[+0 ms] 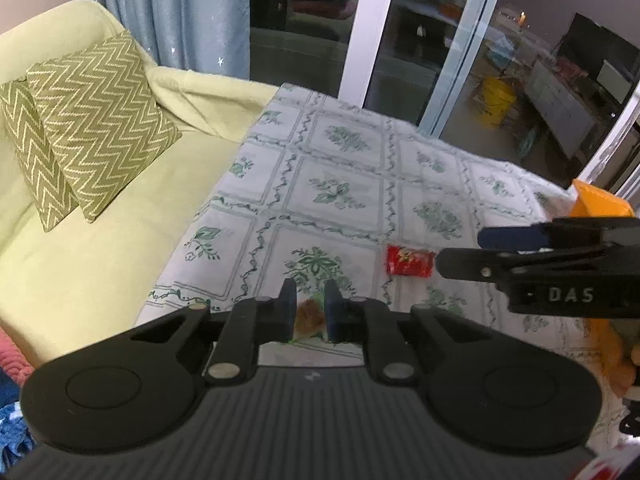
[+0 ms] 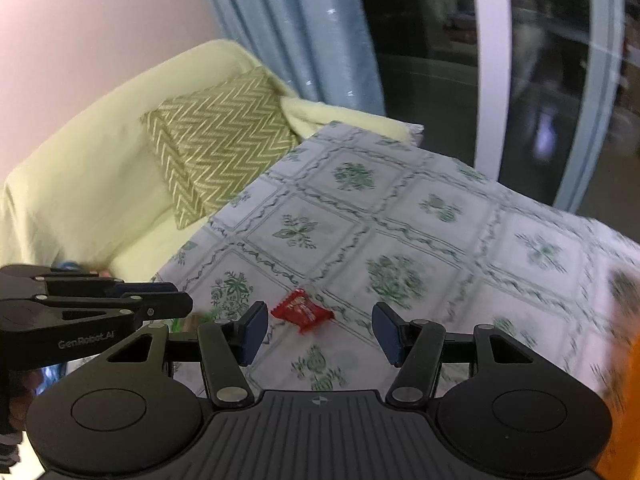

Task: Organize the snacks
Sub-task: 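Lower left gripper onto green-wrapped brown candy and close it, then close right gripper on red wrapped candy while left holds the brown candy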

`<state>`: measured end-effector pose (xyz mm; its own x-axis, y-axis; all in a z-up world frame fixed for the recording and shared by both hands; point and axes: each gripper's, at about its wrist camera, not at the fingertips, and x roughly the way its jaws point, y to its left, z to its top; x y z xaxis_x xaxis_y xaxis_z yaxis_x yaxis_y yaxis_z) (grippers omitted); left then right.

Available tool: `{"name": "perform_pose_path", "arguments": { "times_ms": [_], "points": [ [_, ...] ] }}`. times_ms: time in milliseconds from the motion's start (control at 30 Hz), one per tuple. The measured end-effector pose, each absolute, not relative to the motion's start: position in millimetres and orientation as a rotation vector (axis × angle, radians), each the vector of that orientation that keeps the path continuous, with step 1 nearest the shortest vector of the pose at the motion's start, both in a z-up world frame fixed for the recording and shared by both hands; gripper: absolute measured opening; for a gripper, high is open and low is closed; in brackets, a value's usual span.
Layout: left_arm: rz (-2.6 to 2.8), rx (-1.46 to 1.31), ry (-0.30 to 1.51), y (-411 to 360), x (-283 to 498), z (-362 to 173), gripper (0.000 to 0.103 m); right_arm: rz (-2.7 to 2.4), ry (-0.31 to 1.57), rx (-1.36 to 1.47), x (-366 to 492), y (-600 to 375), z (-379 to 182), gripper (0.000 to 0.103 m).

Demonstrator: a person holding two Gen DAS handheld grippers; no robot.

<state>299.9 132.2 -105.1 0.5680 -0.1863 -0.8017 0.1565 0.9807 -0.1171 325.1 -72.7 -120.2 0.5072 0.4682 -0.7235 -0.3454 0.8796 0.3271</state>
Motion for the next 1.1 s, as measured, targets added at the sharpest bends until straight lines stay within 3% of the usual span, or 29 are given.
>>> {"name": "perform_pose_path", "arguments": {
  "times_ms": [633, 667, 733, 867, 900, 1100],
  "points": [
    [-0.210, -0.069, 0.968, 158, 285, -107, 0.016, 0.600, 0.879, -0.044, 339, -36, -144, 0.058],
    [-0.212, -0.069, 0.965, 158, 285, -106, 0.017, 0.604, 0.877, -0.051, 338, -35, -145, 0.057],
    [-0.213, -0.067, 0.964, 158, 287, -106, 0.018, 0.617, 0.878, -0.069, 339, -32, -147, 0.044],
    [-0.228, -0.056, 0.967, 157, 289, -106, 0.022, 0.626, 0.890, -0.102, 337, -28, -152, 0.035],
    [-0.233, -0.053, 0.968, 158, 289, -106, 0.025, 0.621, 0.895, -0.110, 337, -28, -153, 0.025],
    [-0.297, 0.011, 0.962, 152, 290, -106, 0.031, 0.588, 0.904, -0.088, 331, -35, -152, 0.023]
  ]
}}
